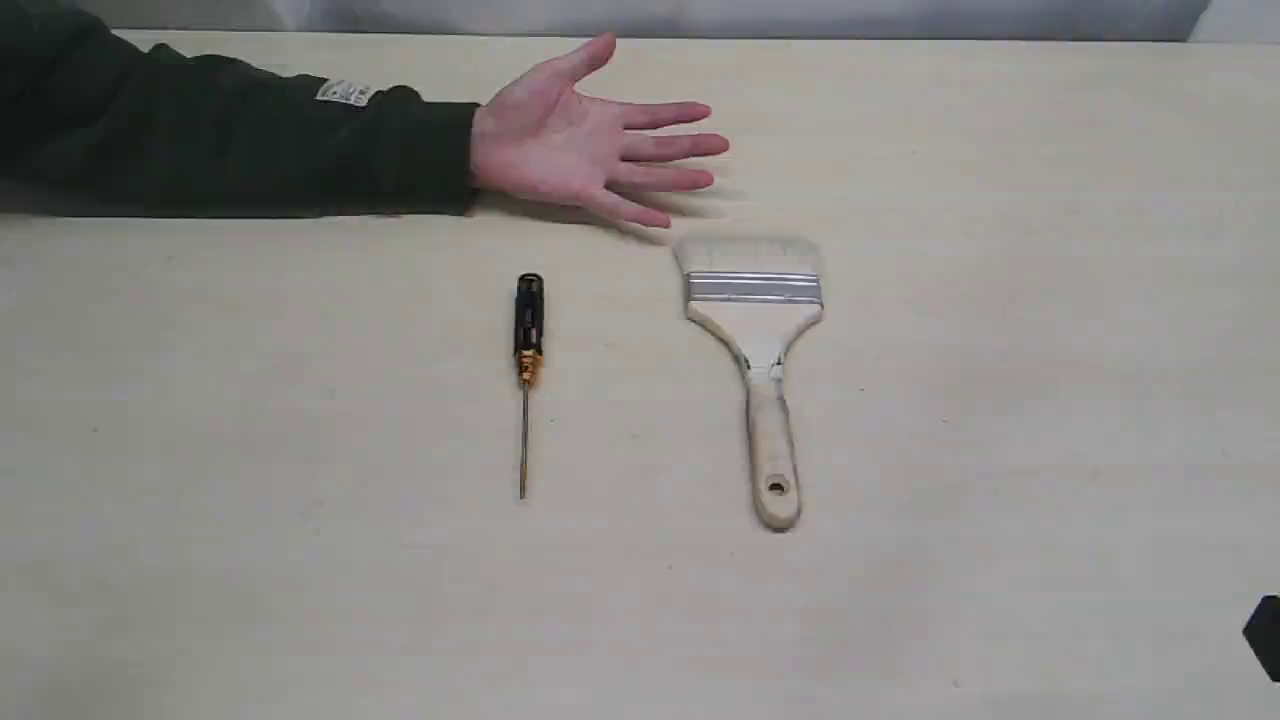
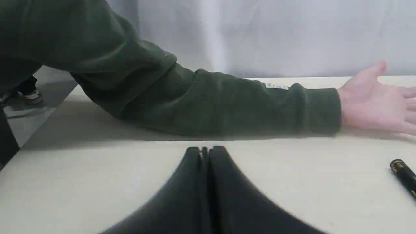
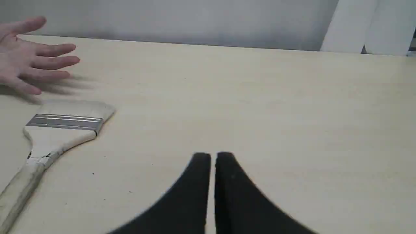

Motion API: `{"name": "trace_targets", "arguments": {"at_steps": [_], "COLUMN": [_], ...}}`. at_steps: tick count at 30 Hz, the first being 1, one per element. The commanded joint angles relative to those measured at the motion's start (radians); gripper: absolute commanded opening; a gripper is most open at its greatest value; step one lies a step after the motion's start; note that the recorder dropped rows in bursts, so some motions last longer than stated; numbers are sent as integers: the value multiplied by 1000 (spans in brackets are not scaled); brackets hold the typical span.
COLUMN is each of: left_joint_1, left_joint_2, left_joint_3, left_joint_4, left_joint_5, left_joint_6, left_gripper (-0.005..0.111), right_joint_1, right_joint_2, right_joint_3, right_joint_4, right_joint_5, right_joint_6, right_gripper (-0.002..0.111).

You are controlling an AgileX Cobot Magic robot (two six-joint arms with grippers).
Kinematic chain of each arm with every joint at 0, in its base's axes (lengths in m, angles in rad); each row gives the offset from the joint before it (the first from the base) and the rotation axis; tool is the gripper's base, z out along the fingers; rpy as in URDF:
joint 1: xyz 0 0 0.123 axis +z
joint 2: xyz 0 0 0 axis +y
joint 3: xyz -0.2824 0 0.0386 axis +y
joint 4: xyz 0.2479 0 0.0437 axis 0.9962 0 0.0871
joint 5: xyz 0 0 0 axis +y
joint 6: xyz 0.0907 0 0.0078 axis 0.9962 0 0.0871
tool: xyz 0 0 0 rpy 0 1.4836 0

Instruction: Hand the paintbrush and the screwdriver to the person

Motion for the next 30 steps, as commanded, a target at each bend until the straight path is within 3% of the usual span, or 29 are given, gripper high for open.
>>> {"name": "trace_targets", "arguments": {"at_steps": [1, 20, 30], "left_joint_1": [-8, -8, -8], "left_joint_2": [-2, -2, -2], "left_joint_3": [2, 2, 2], "left_joint_4": [-3, 0, 0], "left_joint_5": [-6, -8, -8], "left_joint_6": [-2, -2, -2], "left_gripper": [0, 0, 0], "right_joint_1": [-4, -4, -4], "right_joint_2": [-6, -6, -6], "right_joint_3": [3, 3, 3], "right_joint_4": [0, -7, 0], "right_joint_5": [1, -7, -306], "right_joint_6": [3, 3, 3], "right_gripper": [5, 5, 5]}}
